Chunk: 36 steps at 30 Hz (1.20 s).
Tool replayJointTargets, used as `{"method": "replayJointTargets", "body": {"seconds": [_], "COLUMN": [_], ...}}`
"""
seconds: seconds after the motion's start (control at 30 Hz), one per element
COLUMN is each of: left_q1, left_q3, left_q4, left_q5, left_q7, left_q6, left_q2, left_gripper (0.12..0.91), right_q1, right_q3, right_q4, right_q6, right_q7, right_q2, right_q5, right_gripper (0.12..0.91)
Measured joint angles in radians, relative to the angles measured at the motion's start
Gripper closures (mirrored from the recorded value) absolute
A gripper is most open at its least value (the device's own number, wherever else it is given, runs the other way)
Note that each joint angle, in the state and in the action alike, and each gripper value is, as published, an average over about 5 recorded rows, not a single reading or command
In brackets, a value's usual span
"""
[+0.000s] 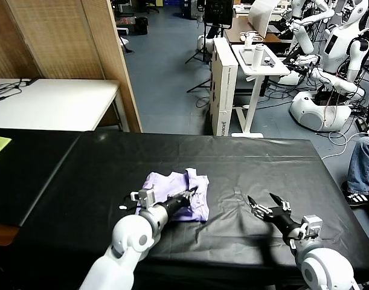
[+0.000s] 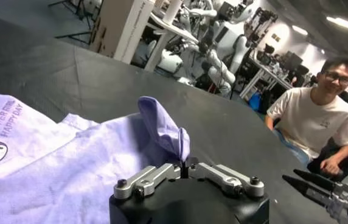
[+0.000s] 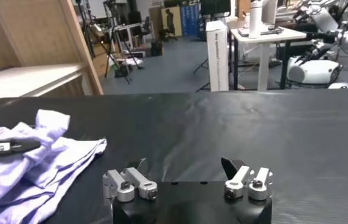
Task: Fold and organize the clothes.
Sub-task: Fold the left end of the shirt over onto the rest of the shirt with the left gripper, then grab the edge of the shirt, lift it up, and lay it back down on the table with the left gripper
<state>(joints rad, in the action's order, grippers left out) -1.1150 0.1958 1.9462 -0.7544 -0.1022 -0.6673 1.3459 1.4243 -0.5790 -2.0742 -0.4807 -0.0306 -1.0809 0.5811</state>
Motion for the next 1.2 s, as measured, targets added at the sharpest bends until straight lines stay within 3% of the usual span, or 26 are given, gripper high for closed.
{"method": "replayJointTargets", "body": {"seconds": [0.2,0.3,0.47,0.73,1.03,1.2], "left_q1": [-0.031,-0.038,-0.047,-0.118,-0.189,-0.204], "left_q3": [0.023,0.049,0.117,0.214,0.274,0.281], "left_q4": [0.071,0.104,0.145,0.184,0.187,0.184], "left_q5": [-0.004,-0.002,0.011,0.071,0.094,0.100], "left_q7": [-0.002,-0.003,-0.006,-0.001,0.000,0.000], "left_q6": [0.002,0.011,0.040,0.069,0.083,0.089], "left_q2": [0.001,-0.001,-0.034,-0.078,-0.087,-0.095], "left_gripper": [0.264,0.151,0.124,0.123,0.123,0.123], "right_q1": [-0.061,-0.097,-0.181,-0.336,-0.377,-0.365], "right_q3": [0.076,0.126,0.231,0.356,0.381,0.380], "right_q4": [0.010,0.019,0.051,0.167,0.258,0.254], "right_q6": [-0.012,-0.020,-0.027,-0.025,-0.014,-0.011], "right_q7": [0.013,0.026,0.036,0.040,0.036,0.030], "right_q2": [0.035,0.047,0.044,-0.007,-0.050,-0.057], "right_q5": [0.030,0.055,0.082,0.097,0.085,0.069], "right_gripper": [0.118,0.118,0.118,0.136,0.358,0.630]}}
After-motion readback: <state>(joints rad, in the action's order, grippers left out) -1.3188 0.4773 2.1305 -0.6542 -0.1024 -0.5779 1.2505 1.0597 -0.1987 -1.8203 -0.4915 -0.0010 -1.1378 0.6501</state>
